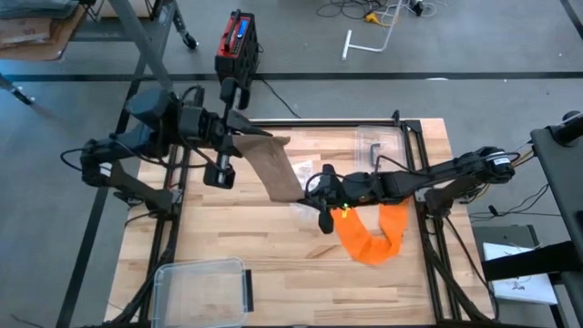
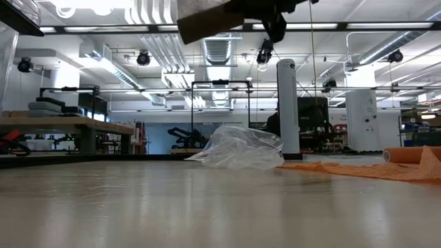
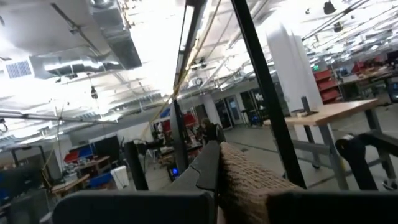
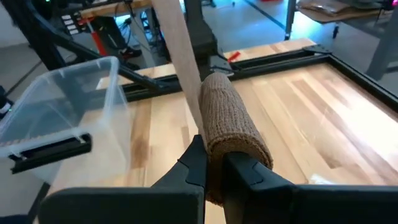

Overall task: Roll bandage
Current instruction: Roll the brown bandage

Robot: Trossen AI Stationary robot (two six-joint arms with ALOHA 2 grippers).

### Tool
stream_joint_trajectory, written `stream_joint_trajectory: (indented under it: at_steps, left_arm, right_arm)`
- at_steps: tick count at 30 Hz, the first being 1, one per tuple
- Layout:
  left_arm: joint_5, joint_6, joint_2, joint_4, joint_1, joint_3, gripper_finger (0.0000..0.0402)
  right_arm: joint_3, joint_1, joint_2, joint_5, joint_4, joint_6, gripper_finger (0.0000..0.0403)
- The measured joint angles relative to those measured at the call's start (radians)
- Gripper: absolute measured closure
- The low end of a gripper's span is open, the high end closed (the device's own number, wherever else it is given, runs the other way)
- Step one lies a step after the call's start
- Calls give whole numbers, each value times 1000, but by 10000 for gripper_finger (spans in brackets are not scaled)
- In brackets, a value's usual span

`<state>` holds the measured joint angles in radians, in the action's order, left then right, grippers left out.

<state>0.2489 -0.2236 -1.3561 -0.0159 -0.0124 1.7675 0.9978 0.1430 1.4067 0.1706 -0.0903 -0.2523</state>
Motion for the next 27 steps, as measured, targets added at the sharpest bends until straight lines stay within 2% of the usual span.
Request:
stream_joint_trajectory:
  at_steps: [5, 9, 14, 20, 24, 27]
  left_arm:
    - [-21, -49, -21, 155, 0, 140, 401]
    - [-143, -108, -22, 284, 1, 210, 401]
    - [-191, -145, -22, 319, 3, 277, 401]
    - [-260, -213, -22, 404, 6, 387, 401]
    - [-287, -197, -25, 432, 23, 430, 401]
    - [-267, -138, -34, 423, 24, 431, 401]
  right_arm:
    - [-3, -2, -4, -2, -10, 10, 390]
    - [-5, 2, -17, -14, -2, 29, 390]
    - [-5, 1, -39, -24, -20, 41, 390]
    - [-3, 1, -47, -118, -44, 40, 390]
    - [-2, 0, -47, -143, -44, 17, 390]
    - [-3, -11, -46, -142, -49, 15, 390]
